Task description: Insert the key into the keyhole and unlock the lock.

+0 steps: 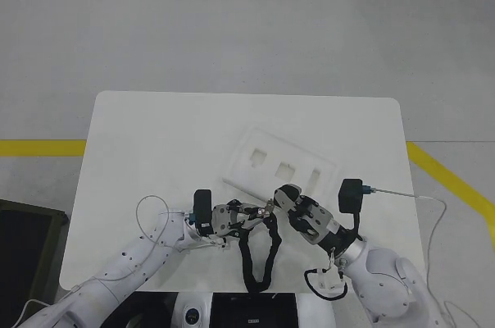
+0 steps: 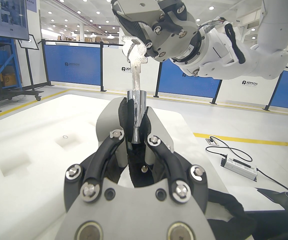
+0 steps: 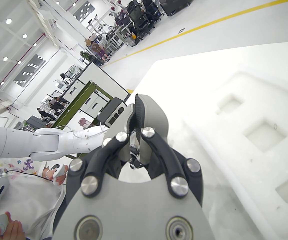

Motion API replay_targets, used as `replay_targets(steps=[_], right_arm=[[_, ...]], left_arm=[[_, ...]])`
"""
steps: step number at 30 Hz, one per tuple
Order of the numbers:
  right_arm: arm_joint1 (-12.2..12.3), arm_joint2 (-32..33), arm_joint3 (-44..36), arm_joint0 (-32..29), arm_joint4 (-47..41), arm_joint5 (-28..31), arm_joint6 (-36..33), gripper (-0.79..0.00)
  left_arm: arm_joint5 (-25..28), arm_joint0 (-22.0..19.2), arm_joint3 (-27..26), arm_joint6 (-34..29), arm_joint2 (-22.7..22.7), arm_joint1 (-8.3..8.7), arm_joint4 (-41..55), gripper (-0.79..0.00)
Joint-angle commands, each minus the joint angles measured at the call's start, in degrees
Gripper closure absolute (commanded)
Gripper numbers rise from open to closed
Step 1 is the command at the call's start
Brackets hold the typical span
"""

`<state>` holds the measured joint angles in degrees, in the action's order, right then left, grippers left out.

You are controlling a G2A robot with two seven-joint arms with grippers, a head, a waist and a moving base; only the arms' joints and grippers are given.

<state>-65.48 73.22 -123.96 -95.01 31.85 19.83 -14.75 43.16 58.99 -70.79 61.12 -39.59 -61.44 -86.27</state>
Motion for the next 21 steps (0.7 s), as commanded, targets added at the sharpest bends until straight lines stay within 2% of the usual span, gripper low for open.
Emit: replay_targets(steps=[1, 21], right_arm=[[0.01, 0.16, -0.26, 0.09, -0.02, 0.03, 0.02, 0.000], [0.00, -1.47, -0.33, 1.26, 4.04, -2.19, -2.50, 0.000]], left_arm=[[0.12, 0.00, -0.02, -0.12, 0.02, 0.01, -0.11, 0.000], [0.52, -0.12, 0.14, -0.53, 0.04, -0.11, -0.57, 0.000]])
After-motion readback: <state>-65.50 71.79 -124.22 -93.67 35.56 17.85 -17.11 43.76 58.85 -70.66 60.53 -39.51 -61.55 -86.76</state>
